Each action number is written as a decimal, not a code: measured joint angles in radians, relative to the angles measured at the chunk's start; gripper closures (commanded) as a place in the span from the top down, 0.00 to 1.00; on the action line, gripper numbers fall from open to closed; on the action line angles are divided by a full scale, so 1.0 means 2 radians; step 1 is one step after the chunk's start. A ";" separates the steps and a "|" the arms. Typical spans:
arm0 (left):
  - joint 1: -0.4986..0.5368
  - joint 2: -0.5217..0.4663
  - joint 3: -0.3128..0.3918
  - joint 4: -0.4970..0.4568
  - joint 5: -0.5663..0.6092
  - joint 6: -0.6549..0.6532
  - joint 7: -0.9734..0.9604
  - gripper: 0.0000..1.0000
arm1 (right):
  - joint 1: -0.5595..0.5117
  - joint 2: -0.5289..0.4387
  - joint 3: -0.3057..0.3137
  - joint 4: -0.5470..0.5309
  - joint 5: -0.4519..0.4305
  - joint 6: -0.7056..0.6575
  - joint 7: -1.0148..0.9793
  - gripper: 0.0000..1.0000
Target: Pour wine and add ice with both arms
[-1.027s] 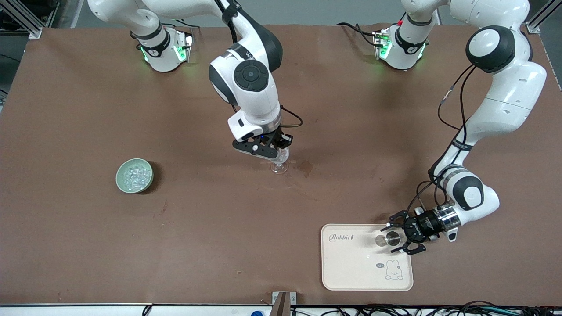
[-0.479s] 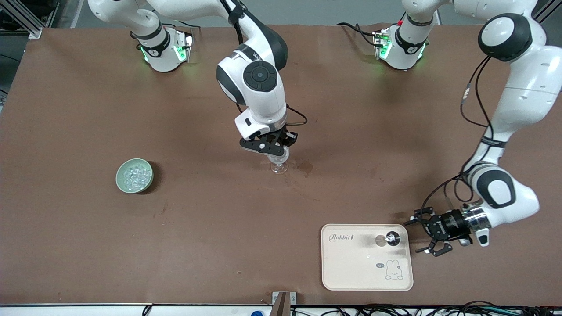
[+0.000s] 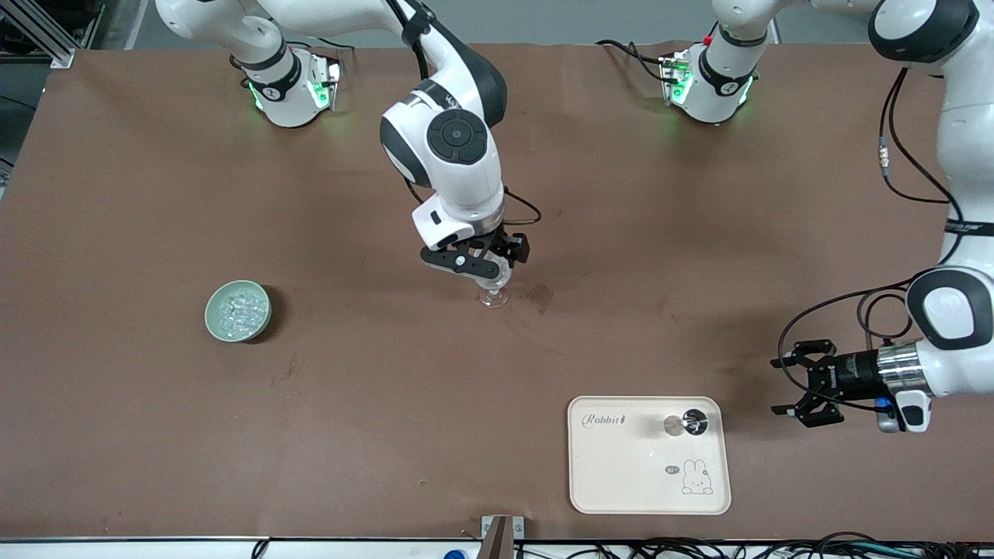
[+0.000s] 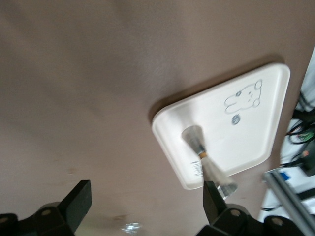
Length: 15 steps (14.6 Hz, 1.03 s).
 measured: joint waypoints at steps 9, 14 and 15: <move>-0.013 -0.174 -0.067 -0.002 0.151 -0.123 0.026 1.00 | -0.094 -0.061 -0.010 0.021 -0.002 -0.069 -0.077 1.00; -0.013 -0.258 -0.087 -0.004 0.179 -0.170 0.135 1.00 | -0.200 -0.118 -0.013 -0.005 -0.038 -0.130 -0.171 1.00; -0.013 -0.272 -0.087 -0.006 0.180 -0.175 0.164 1.00 | -0.216 -0.126 -0.013 -0.019 -0.047 -0.130 -0.185 1.00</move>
